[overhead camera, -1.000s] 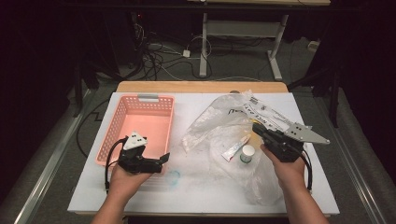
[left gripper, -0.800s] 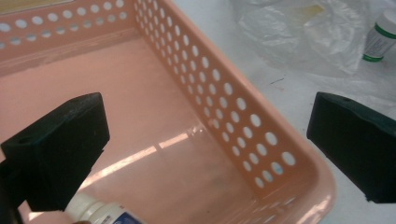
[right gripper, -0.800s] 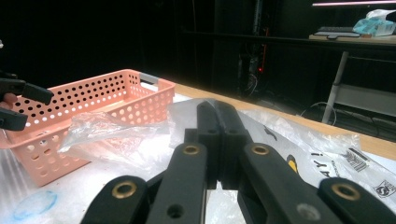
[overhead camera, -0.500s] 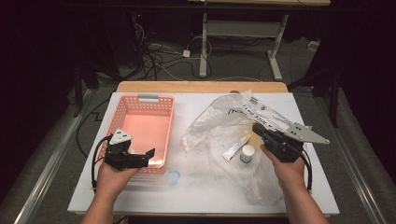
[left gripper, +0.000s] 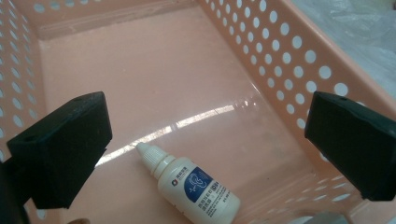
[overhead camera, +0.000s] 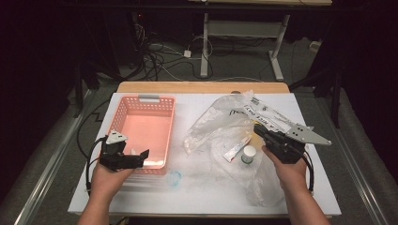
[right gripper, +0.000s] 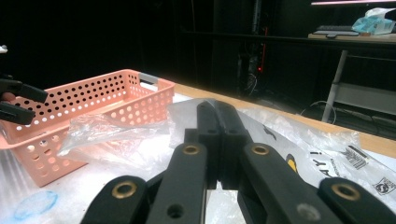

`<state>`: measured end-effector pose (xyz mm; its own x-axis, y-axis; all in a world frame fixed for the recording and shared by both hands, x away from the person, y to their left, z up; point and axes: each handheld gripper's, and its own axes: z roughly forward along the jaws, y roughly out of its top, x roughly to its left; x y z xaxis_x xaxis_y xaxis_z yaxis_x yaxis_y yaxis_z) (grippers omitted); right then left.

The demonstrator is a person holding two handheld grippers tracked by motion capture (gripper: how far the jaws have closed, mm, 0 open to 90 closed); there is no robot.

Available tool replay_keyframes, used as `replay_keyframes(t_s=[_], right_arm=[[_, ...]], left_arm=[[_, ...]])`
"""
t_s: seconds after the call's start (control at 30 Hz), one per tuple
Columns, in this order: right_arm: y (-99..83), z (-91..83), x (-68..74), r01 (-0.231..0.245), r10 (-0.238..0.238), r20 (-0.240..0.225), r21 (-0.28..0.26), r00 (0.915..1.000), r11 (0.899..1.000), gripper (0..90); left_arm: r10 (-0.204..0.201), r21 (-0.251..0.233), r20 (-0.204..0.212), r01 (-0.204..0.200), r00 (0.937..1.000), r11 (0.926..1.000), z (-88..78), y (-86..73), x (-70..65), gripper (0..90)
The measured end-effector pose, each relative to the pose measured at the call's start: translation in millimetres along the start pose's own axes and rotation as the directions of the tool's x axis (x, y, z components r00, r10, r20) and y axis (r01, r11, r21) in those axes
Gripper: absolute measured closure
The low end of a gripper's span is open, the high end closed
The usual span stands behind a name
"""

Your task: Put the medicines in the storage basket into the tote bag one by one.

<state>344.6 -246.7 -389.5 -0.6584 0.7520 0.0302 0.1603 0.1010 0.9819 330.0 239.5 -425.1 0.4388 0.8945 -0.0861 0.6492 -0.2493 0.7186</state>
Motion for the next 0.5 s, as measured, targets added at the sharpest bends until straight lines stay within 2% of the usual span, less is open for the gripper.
replay_keyframes(t_s=[0.1,0.2,0.27,0.37,0.43,0.47,0.5], right_arm=[[-0.3,1.1,-0.6,-0.002,0.002,0.001,0.001,1.0000,1.000,90.0],[-0.8,0.5,-1.0,-0.007,0.007,0.002,0.003,1.0000,1.000,90.0],[-1.3,0.4,-1.5,-0.006,0.006,0.002,0.003,1.0000,1.000,90.0],[-1.3,0.7,-4.1,-0.026,0.026,0.004,-0.003,0.9997,1.000,90.0],[-1.6,0.3,-4.2,-0.019,0.019,0.003,0.000,0.9998,1.000,90.0],[-1.8,-0.1,-3.8,-0.019,0.019,0.003,-0.001,0.9998,1.000,90.0],[-1.4,-0.3,-3.8,-0.017,0.017,0.002,-0.003,0.9998,1.000,90.0]], left_arm=[[-0.016,0.019,0.007,0.016,0.9999,0.9997,2.4,2.5,1.7,1.0],[-0.054,0.033,0.016,0.054,0.9984,0.9980,1.9,7.8,5.4,3.9],[-0.059,0.082,0.027,0.056,0.9979,0.9950,3.6,11.2,7.6,7.0],[-0.052,0.165,0.023,0.047,0.9984,0.9852,6.8,15.4,9.1,8.6],[-0.058,0.208,0.017,0.053,0.9982,0.9768,8.8,17.7,11.4,11.9],[-0.054,0.234,0.010,0.050,0.9985,0.9709,9.7,19.1,12.7,14.7],[-0.055,0.269,0.009,0.051,0.9984,0.9619,11.5,21.1,13.6,15.1]])
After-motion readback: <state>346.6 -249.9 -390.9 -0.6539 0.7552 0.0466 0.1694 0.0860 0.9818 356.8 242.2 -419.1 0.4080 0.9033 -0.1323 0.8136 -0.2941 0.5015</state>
